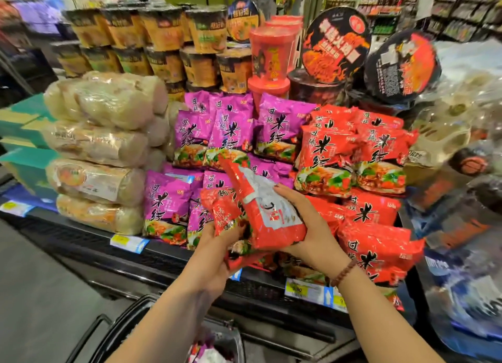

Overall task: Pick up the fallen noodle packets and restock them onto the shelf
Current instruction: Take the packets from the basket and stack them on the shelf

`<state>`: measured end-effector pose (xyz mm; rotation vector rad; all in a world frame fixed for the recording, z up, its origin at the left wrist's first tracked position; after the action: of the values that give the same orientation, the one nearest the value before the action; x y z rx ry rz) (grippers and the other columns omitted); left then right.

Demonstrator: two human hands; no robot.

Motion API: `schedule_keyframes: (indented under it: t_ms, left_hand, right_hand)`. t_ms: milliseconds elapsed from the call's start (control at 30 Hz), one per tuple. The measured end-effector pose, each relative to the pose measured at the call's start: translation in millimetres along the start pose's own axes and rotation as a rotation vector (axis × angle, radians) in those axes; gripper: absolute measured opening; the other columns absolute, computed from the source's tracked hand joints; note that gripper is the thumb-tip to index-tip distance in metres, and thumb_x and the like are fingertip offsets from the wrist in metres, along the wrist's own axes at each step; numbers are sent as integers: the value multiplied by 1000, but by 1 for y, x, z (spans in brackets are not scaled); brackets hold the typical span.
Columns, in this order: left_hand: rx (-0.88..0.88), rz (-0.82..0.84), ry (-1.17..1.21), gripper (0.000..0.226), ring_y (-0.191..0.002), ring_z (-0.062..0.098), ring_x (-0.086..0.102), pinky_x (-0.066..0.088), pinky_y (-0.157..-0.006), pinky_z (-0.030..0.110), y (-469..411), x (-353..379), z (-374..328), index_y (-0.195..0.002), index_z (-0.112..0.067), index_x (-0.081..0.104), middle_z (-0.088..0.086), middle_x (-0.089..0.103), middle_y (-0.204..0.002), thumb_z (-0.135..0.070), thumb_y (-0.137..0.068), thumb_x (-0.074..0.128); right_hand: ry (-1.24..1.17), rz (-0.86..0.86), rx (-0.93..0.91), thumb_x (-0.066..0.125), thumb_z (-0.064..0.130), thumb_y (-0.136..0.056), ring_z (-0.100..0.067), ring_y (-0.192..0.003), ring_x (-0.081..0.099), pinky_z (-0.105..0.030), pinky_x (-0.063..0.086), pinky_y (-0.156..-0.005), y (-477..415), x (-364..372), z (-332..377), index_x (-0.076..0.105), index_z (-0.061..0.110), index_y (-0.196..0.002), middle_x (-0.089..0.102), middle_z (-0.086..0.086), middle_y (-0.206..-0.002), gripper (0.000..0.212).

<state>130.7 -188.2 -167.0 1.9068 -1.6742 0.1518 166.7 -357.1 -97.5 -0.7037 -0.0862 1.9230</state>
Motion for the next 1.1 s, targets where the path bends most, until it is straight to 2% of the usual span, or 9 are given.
schedule_keyframes:
  t_ms: [167, 300, 367, 467, 600, 733, 833, 967, 1100]
  left_hand:
    - [-16, 98, -37, 46, -99, 23, 71, 60, -69, 39, -10, 12, -11, -130, -22, 48, 7, 72, -113, -4, -90, 62]
    - [-21, 150, -17, 80, -114, 28, 63, 46, -101, 48, -25, 16, -11, -140, -24, 41, 6, 70, -119, -13, -72, 80]
    - [-29, 159, -27, 95, -118, 28, 61, 38, -110, 51, -31, 26, -11, -145, -23, 38, 6, 69, -120, -15, -62, 85]
    - [-113, 141, 37, 93, -114, 33, 62, 47, -101, 52, -48, 39, -1, -146, -17, 38, 13, 65, -126, -14, -66, 86]
    - [-137, 169, -80, 116, -124, 29, 56, 43, -106, 50, -72, 58, 19, -144, -16, 43, 8, 60, -134, -49, -46, 96]
    - [-72, 118, -175, 115, -119, 18, 57, 36, -109, 45, -91, 68, 17, -134, -20, 51, -3, 63, -129, -62, -36, 91]
    - [-21, 137, -227, 110, -115, 23, 62, 41, -106, 51, -105, 71, 8, -134, -20, 54, -1, 67, -124, -63, -39, 90]
    - [28, 167, -256, 77, -110, 30, 65, 44, -104, 54, -113, 86, -2, -120, -12, 63, 9, 72, -112, -39, -54, 92]
    - [21, 168, -347, 47, -103, 31, 68, 47, -101, 51, -122, 99, -3, -111, -9, 63, 11, 74, -105, -21, -70, 83]
  right_hand:
    - [-314, -296, 178, 88, 31, -62, -17, -114, 59, -39, 47, -101, 13, -32, -41, 66, 43, -111, 63, 2, -119, 55]
    - [-648, -468, 299, 89, 39, -50, -15, -89, 70, -33, 55, -79, 16, -63, -56, 62, 17, -95, 72, -3, -94, 57]
    - [-663, -510, 360, 91, 48, -44, -19, -92, 69, -39, 55, -80, 19, -80, -59, 56, 14, -97, 71, -3, -95, 72]
    - [-596, -530, 375, 90, 58, -39, -20, -87, 66, -43, 52, -81, 24, -101, -66, 59, 15, -91, 69, 2, -86, 74]
    - [-498, -548, 339, 87, 63, -41, -14, -81, 63, -32, 51, -73, 32, -121, -69, 63, 18, -84, 66, 6, -79, 68]
    - [-477, -690, 324, 85, 59, -52, -25, -90, 59, -40, 49, -81, 47, -166, -81, 64, 22, -87, 61, -9, -94, 54]
    - [-457, -777, 346, 78, 44, -68, -15, -81, 66, -31, 54, -74, 55, -199, -94, 60, 21, -93, 67, 0, -87, 39]
    - [-400, -764, 437, 65, 22, -87, -9, -70, 66, -22, 56, -59, 48, -216, -120, 58, 18, -95, 66, -1, -86, 11]
    - [-190, -742, 582, 54, 12, -97, -17, -81, 61, -33, 53, -75, 36, -205, -160, 54, 17, -101, 61, -12, -99, 6]
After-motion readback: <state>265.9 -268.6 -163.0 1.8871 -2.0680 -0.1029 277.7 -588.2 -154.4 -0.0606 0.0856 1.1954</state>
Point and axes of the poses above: each hand's wrist, its own y-axis away from the middle knuckle, its own x-axis out of the palm, z = x × y, the point moved 3 cm from there along -y, towards the middle knuckle
